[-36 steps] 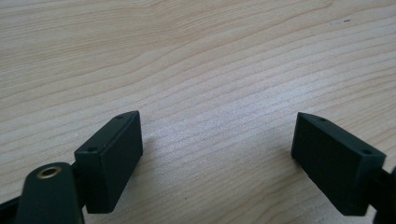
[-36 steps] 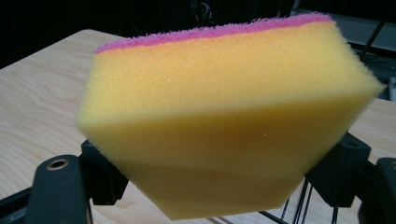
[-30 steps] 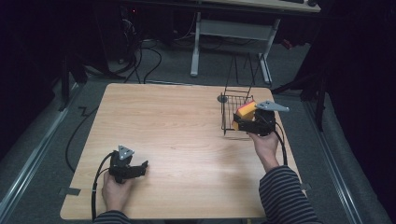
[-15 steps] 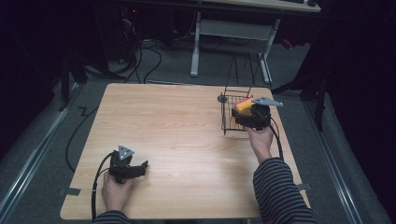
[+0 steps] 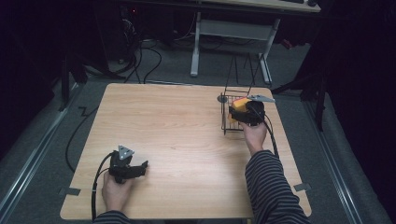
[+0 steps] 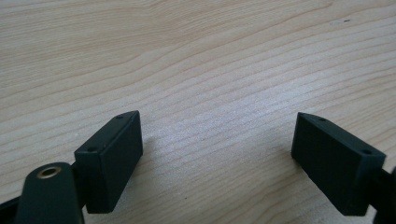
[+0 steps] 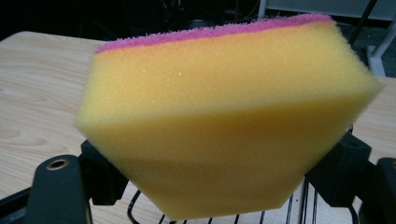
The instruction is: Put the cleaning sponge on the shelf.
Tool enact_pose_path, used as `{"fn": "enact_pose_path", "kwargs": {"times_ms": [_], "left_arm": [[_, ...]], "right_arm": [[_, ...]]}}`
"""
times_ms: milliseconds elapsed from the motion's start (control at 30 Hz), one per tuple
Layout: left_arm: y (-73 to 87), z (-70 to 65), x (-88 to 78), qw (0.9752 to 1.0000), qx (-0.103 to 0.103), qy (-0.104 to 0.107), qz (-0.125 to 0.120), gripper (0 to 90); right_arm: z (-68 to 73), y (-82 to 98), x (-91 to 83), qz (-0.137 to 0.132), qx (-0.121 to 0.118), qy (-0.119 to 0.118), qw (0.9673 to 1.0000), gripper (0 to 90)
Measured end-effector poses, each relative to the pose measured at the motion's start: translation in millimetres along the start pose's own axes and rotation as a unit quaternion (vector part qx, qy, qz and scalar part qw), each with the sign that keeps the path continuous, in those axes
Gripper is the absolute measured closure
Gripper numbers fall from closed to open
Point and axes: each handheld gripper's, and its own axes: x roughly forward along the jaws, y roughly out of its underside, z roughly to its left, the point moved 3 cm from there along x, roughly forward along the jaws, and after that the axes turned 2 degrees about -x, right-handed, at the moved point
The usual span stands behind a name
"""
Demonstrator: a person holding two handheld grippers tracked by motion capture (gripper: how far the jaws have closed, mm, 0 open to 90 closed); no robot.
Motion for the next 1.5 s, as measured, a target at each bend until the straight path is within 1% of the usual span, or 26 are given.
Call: {"fn": "enact_pose_path", "kwargs": {"times_ms": [100,200,433,533,833,1033,1500], "left_arm": [[0.0,0.0,0.0,1.0000,0.000,0.000,0.000,17.1],[0.0,0.0,0.0,1.0000,0.000,0.000,0.000,17.1],[0.0,-0.1,0.0,1.0000,0.000,0.000,0.000,17.1],[0.1,0.0,-0.1,1.0000,0.000,0.000,0.000,17.1],[0.1,0.0,-0.1,1.0000,0.000,0.000,0.000,17.1],[0.1,0.0,-0.1,1.0000,0.000,0.000,0.000,17.1],[0.1,0.0,-0.1,1.0000,0.000,0.000,0.000,17.1]], "right_arm": [[-1.3,2.9,6.3,0.005,0.002,0.005,1.0000,20.8],[-1.7,5.4,11.5,0.012,0.011,0.011,0.9998,20.8],[-2.4,8.9,17.3,0.021,0.011,0.016,0.9996,20.7],[-3.9,10.6,19.4,0.024,0.017,0.019,0.9994,20.6],[-3.2,11.5,20.9,0.025,0.016,0.020,0.9994,20.5],[-6.0,11.9,20.5,0.028,0.028,0.010,0.9992,20.2],[-5.9,12.2,20.2,0.028,0.027,0.009,0.9992,19.8]]}}
